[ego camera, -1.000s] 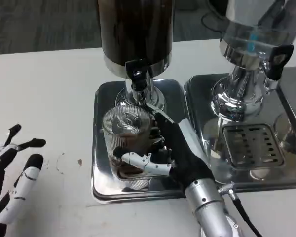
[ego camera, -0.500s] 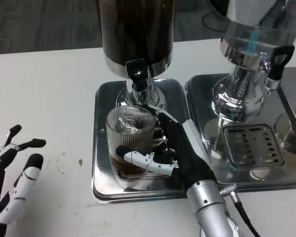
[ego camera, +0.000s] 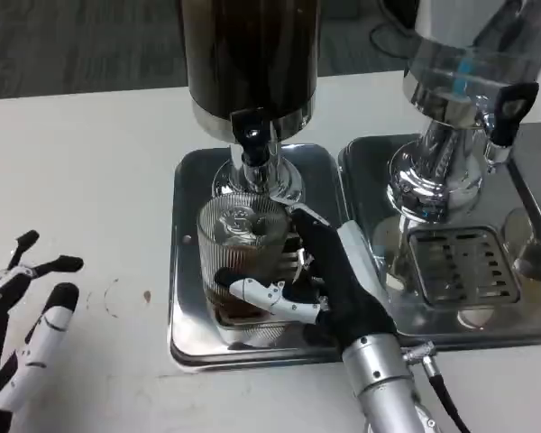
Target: Grasp the cup under the faucet to collect the drink, then remove the cup.
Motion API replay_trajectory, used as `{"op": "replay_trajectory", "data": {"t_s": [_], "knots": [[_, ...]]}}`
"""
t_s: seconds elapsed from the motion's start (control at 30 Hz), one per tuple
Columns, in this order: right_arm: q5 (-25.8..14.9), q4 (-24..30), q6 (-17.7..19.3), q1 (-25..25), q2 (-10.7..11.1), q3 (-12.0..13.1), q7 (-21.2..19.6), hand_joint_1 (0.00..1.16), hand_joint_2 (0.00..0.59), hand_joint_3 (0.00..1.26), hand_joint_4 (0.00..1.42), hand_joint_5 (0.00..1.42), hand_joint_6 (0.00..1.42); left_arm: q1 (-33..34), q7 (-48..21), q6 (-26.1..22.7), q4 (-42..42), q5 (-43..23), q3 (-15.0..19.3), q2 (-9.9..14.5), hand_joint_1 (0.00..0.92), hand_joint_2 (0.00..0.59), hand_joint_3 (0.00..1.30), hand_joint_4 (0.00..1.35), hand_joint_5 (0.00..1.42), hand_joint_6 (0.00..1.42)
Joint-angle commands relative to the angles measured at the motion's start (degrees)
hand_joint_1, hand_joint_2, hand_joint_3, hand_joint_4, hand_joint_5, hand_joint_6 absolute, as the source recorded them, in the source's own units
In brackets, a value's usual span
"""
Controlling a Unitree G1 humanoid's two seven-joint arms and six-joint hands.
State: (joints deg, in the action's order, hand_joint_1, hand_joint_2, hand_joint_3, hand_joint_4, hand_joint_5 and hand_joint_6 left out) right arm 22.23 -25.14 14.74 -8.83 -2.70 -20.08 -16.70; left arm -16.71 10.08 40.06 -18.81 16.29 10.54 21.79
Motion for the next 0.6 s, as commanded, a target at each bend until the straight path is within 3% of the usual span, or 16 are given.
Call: {"op": "replay_trajectory", "data": {"t_s": [0.03, 0.6], "knots": [[-0.61, -1.0, 2.01, 0.01, -1.36, 0.82, -1.22, 0.98, 0.192, 0.35, 0.52, 0.79, 1.24, -0.34, -0.5, -0.48, 0.32, -0.53, -0.06, 0.0, 0.0, 0.253, 0.43, 0.08, 0.19, 0.01], [-0.6, -2.56, 4.28, -0.18, -1.7, 1.96, -3.19, 1.01, 0.165, 0.4, 0.57, 0.87, 1.31, 1.56, -1.82, -0.43, -1.61, -0.34, -0.7, 0.41, 0.0, 0.244, 0.42, 0.07, 0.19, 0.02]]}}
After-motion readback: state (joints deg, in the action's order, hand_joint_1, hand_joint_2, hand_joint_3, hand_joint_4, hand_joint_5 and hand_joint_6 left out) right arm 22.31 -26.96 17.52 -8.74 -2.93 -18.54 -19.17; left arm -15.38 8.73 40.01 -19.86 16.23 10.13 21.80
